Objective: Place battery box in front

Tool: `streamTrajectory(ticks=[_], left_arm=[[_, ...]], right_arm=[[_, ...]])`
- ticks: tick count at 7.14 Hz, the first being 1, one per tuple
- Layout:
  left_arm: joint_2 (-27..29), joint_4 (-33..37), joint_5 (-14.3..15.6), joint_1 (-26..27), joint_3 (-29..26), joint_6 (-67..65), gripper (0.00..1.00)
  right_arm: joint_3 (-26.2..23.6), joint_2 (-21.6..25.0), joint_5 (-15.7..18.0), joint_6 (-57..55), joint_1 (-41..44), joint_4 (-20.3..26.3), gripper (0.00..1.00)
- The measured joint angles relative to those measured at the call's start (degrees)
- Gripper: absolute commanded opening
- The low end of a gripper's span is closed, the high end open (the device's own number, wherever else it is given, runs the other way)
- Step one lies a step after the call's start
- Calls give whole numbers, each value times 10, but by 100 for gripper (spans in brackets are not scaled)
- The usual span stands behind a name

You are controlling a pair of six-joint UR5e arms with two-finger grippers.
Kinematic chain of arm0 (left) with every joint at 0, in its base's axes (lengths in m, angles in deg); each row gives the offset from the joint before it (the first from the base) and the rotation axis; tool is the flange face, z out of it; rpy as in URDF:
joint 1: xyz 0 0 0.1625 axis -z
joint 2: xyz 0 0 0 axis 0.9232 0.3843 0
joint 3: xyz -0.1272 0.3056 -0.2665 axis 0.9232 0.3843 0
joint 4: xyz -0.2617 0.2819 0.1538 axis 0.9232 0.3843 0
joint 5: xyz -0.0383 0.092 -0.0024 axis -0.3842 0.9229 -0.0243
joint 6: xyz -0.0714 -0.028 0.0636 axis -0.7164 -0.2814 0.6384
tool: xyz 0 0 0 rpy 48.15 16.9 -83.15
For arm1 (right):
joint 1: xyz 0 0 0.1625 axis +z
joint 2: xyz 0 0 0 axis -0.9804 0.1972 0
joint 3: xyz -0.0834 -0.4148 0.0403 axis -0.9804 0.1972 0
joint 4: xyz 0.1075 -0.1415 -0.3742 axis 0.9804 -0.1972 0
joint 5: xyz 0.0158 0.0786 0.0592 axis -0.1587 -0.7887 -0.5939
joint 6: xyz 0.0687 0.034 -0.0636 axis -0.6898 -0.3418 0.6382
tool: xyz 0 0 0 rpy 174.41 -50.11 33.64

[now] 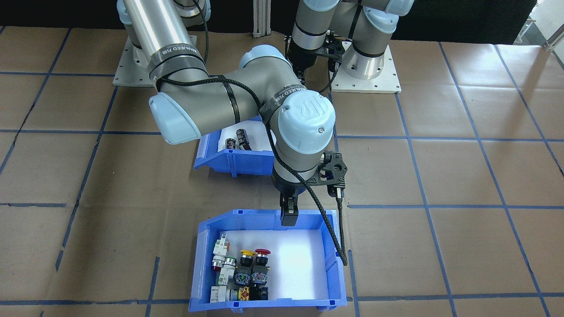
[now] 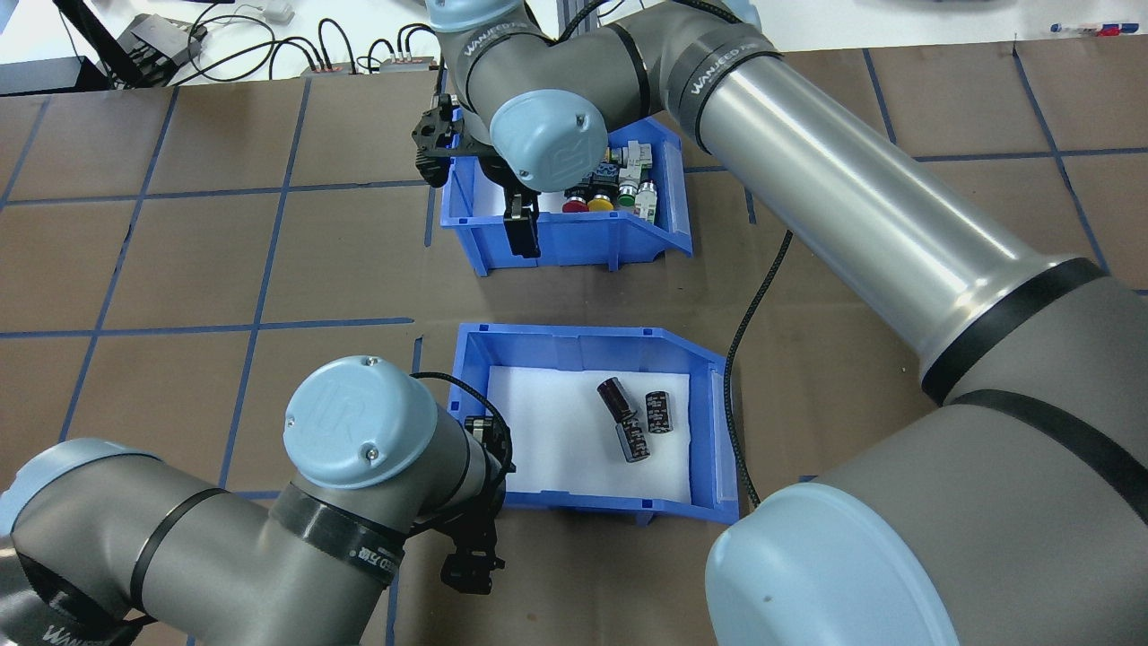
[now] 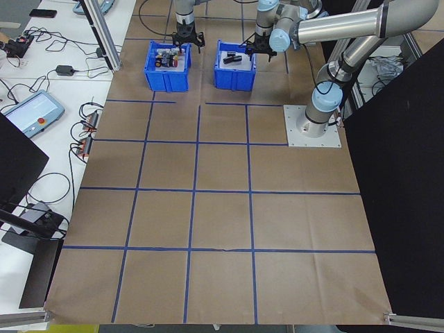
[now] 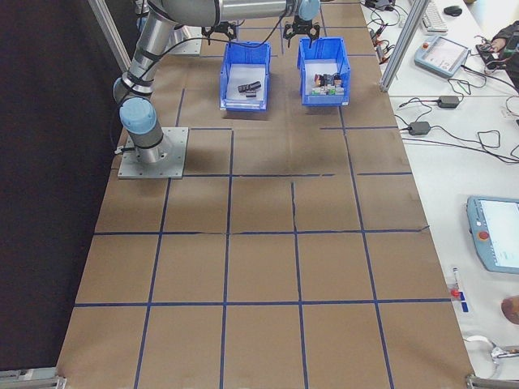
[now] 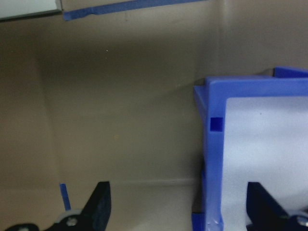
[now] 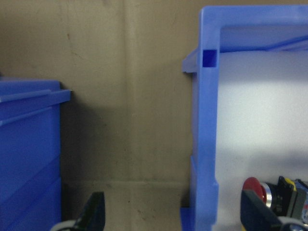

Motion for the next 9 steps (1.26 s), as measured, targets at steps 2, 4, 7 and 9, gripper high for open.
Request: streamTrajectory(ticks=[2,4,7,9], left_arm=[[17,-35,-6,5,4,-3,96],[46,-72,-26,18,4,-10,64],[95,-133,-34,38,6,-23,0],[94,-148,-45,40,9,-16,0]], right_arm=[[-52,-5,3,13,-2,-95,71],[-66,-4,14,17,-4,-128,21],[-63,2,34,24,-9,-134,3],[-57,23,32,39,-21,-129,2]])
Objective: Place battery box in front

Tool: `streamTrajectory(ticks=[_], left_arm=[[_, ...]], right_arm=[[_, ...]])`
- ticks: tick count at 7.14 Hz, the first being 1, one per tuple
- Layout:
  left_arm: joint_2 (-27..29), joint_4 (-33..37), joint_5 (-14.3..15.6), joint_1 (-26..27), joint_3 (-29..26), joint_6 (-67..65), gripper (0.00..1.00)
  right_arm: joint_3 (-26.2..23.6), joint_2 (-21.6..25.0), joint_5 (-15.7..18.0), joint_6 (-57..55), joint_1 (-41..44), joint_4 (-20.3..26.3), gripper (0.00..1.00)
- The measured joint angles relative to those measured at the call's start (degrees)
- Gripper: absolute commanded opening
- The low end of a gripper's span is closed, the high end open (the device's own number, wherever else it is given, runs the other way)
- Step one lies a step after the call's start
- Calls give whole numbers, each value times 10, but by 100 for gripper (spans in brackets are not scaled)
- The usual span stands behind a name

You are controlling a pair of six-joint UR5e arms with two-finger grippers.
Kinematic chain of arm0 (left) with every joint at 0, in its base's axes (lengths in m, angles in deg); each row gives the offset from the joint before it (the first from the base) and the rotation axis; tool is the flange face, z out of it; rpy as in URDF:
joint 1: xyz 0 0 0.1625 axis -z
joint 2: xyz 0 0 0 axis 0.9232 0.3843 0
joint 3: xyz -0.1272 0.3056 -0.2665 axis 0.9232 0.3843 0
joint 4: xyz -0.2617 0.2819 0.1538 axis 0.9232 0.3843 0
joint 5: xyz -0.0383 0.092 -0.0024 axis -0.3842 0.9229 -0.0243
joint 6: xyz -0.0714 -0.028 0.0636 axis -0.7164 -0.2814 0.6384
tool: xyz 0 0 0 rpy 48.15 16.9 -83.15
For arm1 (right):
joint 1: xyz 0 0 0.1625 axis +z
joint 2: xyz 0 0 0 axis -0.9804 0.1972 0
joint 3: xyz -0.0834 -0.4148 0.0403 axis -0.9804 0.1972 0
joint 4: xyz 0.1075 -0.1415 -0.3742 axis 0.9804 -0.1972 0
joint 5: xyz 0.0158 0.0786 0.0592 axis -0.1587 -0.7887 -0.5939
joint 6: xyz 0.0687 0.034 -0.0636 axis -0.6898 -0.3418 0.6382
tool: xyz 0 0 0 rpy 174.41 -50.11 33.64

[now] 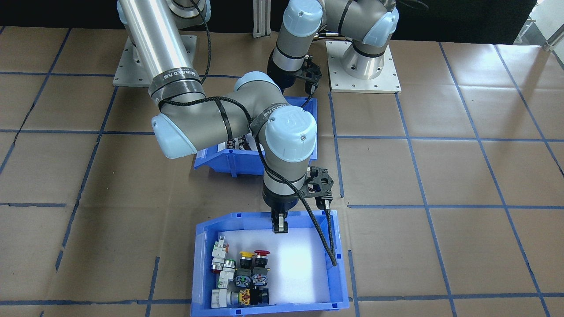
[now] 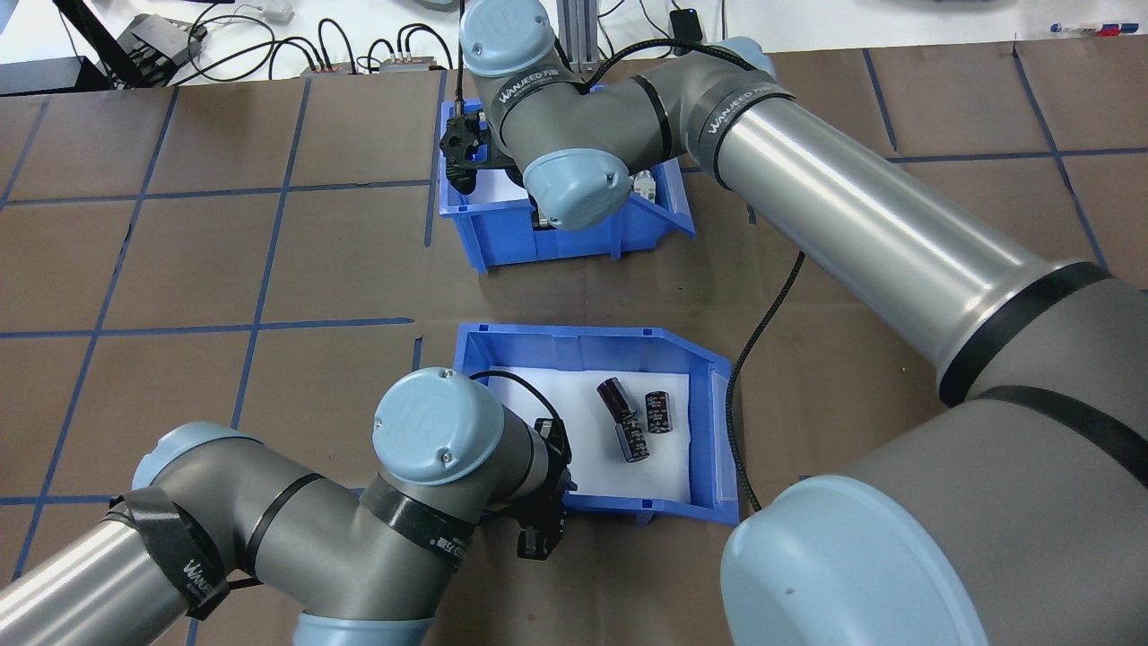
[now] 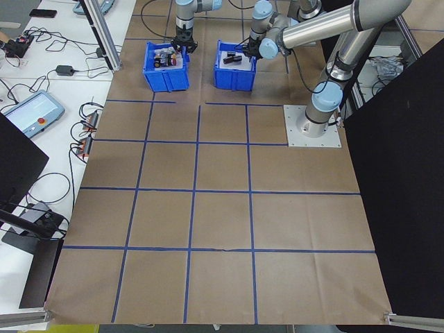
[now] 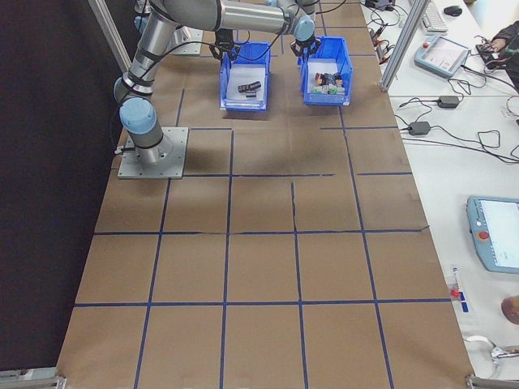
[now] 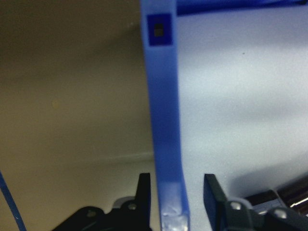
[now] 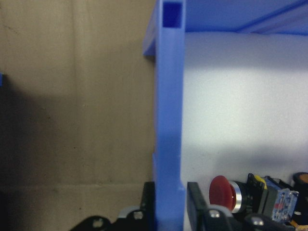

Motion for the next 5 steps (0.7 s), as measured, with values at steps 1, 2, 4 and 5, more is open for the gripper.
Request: streamTrajectory(ticks=[1,2,4,5], left_arm=[[-13,0,-1,-1,0,11,0],[-33,14,1,-6,-1,30,0],[-97,88,16,-65,-3,101,0],[-124,127,21,-122,-6,151,0]], right_arm=[[-2,17,0,19,-17,11,2],[-4,37,0,43,-43,33,2],[-15,81,0,98,-111,80,2],[-31,106,0,126,-148,91,2]])
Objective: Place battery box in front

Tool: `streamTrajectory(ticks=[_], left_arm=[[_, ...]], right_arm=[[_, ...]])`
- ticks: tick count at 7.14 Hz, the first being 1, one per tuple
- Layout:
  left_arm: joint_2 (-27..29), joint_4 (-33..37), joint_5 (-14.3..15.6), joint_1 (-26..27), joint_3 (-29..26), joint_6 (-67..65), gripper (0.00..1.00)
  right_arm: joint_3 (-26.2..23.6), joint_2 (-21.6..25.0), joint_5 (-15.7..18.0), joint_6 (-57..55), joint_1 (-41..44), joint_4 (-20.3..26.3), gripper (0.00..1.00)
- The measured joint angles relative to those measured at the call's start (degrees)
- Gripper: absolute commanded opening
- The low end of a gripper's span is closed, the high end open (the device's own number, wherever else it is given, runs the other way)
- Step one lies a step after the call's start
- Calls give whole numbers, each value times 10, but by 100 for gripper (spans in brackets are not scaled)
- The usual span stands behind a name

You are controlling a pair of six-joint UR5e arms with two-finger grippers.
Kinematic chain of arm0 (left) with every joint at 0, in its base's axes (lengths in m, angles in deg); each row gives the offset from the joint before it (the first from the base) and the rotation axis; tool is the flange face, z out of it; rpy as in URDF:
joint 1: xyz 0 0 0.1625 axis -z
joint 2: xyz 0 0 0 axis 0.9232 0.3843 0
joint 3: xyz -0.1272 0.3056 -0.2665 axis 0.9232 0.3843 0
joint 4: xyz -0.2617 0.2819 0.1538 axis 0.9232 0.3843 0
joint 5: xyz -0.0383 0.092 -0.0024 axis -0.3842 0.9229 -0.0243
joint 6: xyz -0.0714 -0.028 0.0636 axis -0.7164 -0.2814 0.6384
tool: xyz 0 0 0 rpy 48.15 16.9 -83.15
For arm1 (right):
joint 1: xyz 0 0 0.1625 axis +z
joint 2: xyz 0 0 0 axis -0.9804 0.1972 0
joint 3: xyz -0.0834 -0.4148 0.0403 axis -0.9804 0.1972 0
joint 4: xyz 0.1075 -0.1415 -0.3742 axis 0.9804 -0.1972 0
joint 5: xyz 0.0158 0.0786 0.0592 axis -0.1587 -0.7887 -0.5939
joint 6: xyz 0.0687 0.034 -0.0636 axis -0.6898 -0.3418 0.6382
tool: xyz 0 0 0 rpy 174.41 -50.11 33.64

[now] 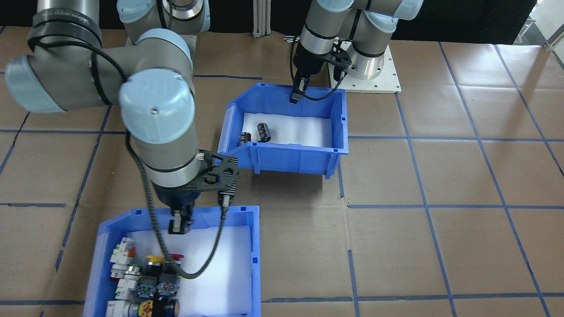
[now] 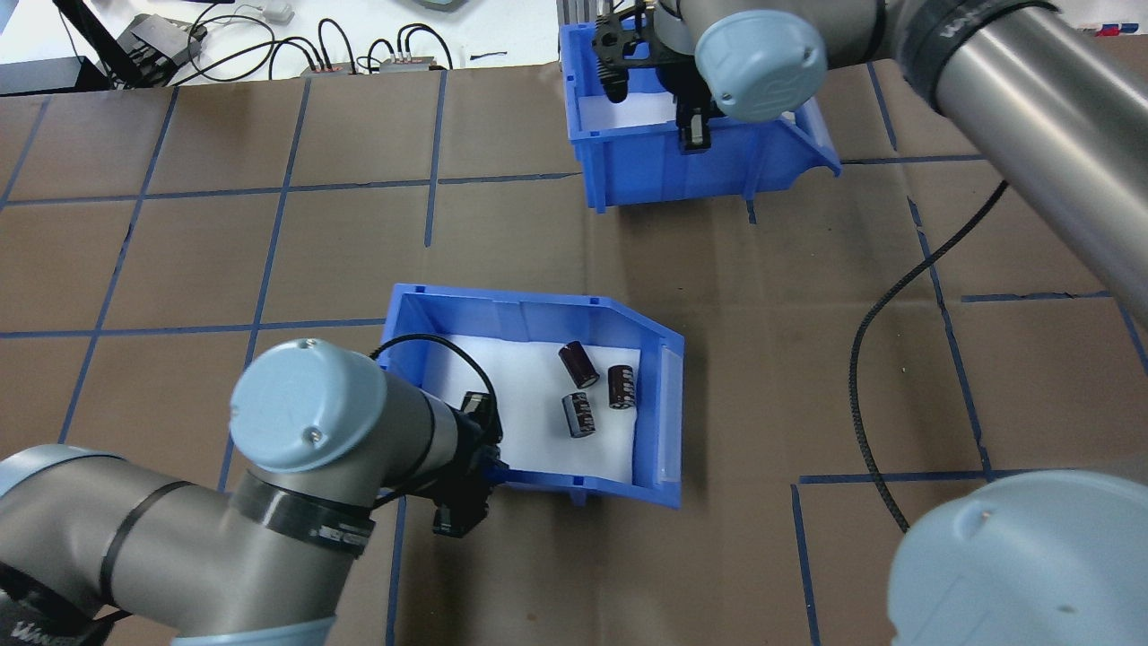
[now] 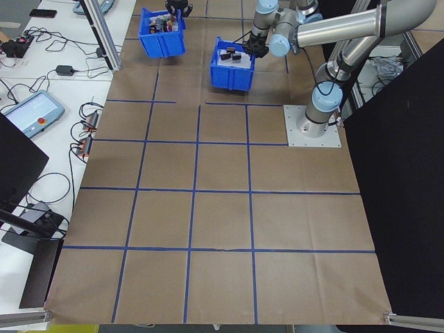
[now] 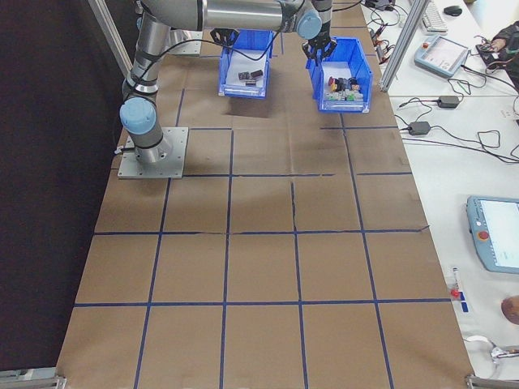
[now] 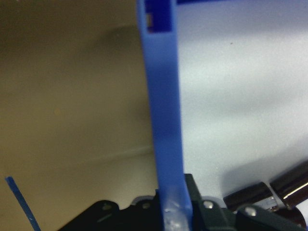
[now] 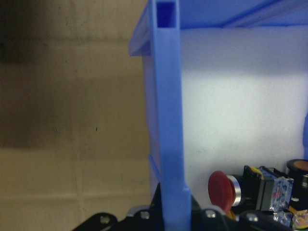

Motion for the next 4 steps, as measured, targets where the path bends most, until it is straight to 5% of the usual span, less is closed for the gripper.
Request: streamTrajectory(ticks=[2,4], left_arm=[[-20,52,15,-102,-17,100,0],[20,66,34,-167,-68,157,0]], right_arm=[[-42,54,0,61,-77,5,2],[-106,111,-1,136,-145,5,2]])
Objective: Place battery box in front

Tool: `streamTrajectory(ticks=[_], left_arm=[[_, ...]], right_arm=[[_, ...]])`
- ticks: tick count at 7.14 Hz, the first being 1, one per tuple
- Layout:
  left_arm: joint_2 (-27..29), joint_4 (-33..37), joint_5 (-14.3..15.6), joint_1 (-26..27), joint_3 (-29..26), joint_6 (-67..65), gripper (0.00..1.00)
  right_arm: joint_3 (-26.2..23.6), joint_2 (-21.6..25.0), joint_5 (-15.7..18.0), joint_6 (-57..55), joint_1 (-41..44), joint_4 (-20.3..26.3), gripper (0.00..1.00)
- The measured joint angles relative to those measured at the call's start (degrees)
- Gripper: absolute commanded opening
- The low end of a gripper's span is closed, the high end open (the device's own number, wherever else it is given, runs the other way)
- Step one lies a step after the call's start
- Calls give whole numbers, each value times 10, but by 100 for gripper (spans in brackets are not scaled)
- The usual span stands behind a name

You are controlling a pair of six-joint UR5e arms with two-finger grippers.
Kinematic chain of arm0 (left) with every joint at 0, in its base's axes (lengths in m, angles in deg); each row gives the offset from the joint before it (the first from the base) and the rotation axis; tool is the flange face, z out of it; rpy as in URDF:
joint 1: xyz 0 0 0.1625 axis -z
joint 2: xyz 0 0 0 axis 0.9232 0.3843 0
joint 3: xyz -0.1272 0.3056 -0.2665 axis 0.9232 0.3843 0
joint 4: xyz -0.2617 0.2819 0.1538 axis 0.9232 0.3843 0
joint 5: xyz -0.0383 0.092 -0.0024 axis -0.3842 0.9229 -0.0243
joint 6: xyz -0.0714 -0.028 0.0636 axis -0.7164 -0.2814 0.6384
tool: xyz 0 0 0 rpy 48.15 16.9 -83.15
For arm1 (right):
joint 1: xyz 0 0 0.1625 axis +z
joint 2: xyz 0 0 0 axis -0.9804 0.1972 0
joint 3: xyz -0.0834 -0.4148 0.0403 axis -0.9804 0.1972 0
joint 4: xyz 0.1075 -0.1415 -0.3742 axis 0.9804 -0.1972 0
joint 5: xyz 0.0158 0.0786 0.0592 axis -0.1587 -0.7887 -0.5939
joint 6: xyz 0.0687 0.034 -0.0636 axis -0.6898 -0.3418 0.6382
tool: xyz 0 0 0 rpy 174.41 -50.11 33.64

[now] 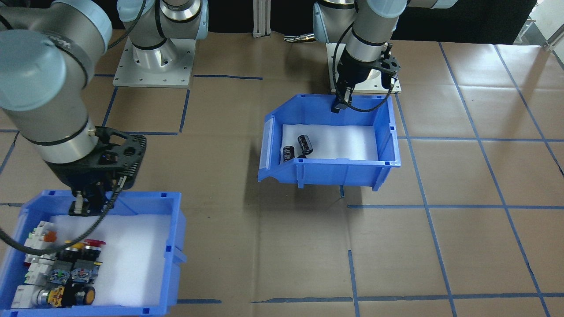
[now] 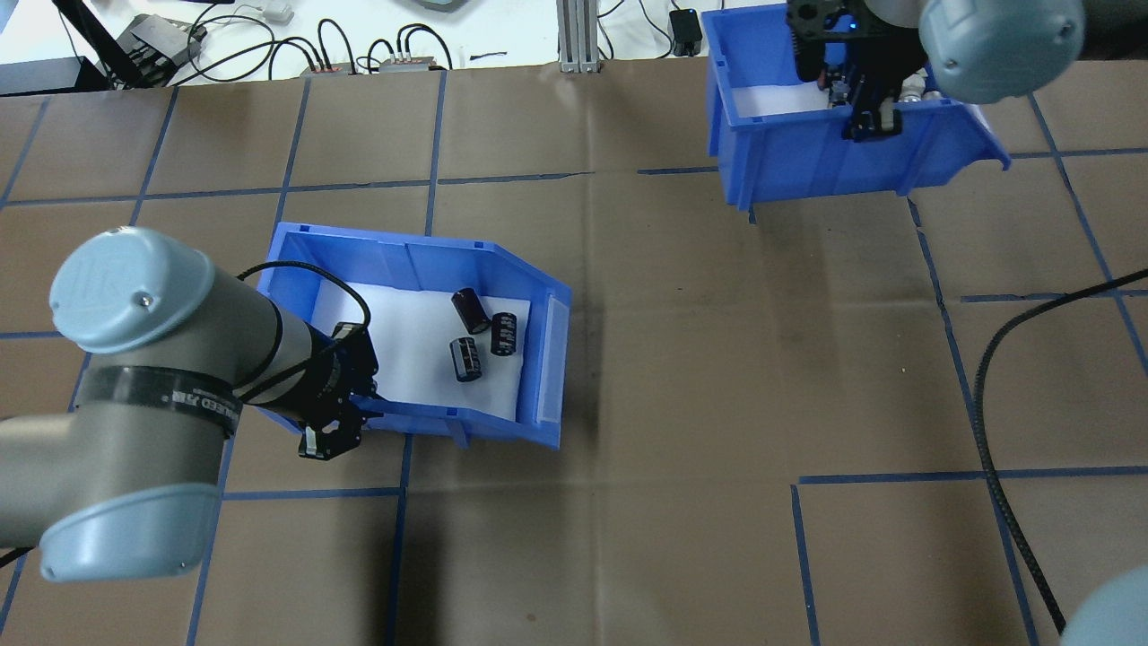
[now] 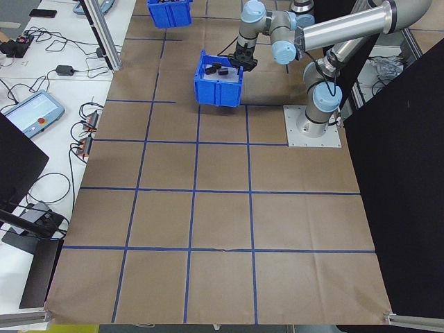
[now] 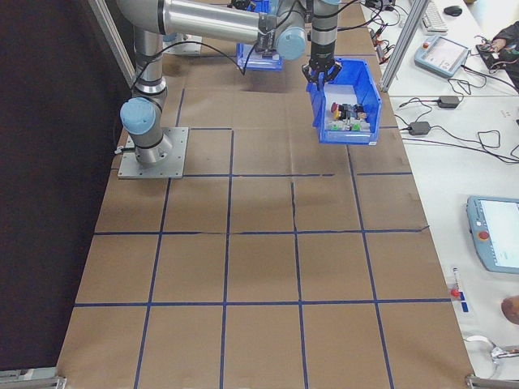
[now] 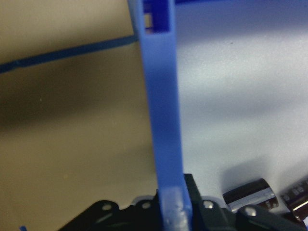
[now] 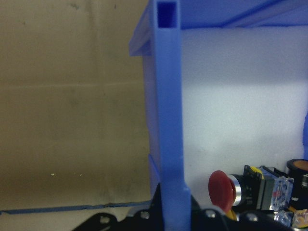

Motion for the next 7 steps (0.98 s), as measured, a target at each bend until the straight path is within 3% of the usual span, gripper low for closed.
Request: streamTrajectory(ticks=[3,7], left_arm=[[154,5,-2,-7,-157,6,0],[348,5,-4,86,-376,-90,0]], right_arm=[[-106,89,-2,92,-74,-7,2],[-160,135,-15,136,-119,-3,2]])
